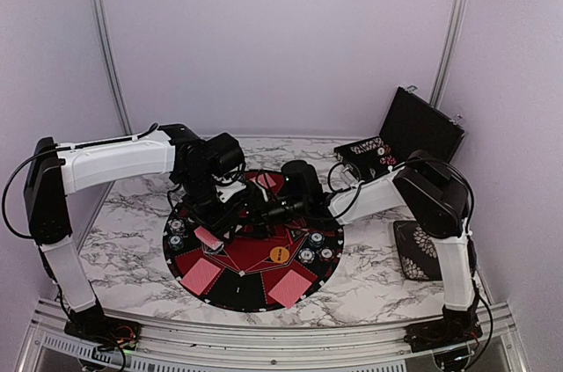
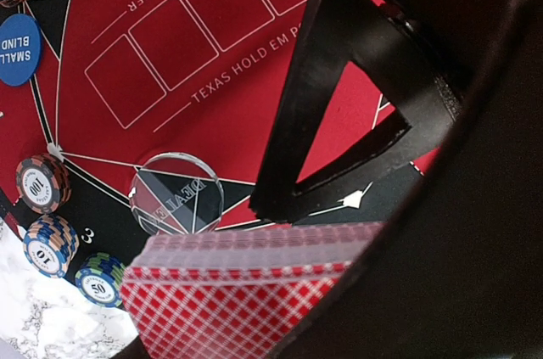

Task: Distribute texas hold em gaming equipment
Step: Pick up the poker card from the face-down deck piles.

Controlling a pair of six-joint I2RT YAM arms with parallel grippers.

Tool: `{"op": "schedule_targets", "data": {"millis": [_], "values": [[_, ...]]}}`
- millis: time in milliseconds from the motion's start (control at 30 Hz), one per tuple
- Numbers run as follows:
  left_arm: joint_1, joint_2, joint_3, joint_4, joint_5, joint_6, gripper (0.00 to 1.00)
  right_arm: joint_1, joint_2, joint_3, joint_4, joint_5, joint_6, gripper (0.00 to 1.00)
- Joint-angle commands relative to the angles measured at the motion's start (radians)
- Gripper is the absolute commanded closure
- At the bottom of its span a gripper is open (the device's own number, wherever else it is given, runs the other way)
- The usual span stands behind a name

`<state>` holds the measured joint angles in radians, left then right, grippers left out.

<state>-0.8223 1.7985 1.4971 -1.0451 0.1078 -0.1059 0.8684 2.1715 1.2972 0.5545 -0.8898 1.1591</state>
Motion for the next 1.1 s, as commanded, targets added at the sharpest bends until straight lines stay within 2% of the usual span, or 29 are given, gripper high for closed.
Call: {"op": "schedule_targets", "data": {"millis": [0, 333, 1067], "values": [[-0.004, -0.043, 0.032, -0.03, 0.009, 0.012, 0.54, -0.009, 0.008, -0.002, 0.004, 0.03, -0.016, 0.47], [-0.005, -0.04, 0.04, -0.03, 0.006, 0.015, 0.54, -0.036, -0.02, -0.039, -0.037, 0.057, -0.054, 0.5], [-0.005, -0.036, 0.032, -0.03, -0.002, 0.014, 0.54, -0.04, -0.094, -0.063, -0.039, 0.07, -0.066, 0.51]]}}
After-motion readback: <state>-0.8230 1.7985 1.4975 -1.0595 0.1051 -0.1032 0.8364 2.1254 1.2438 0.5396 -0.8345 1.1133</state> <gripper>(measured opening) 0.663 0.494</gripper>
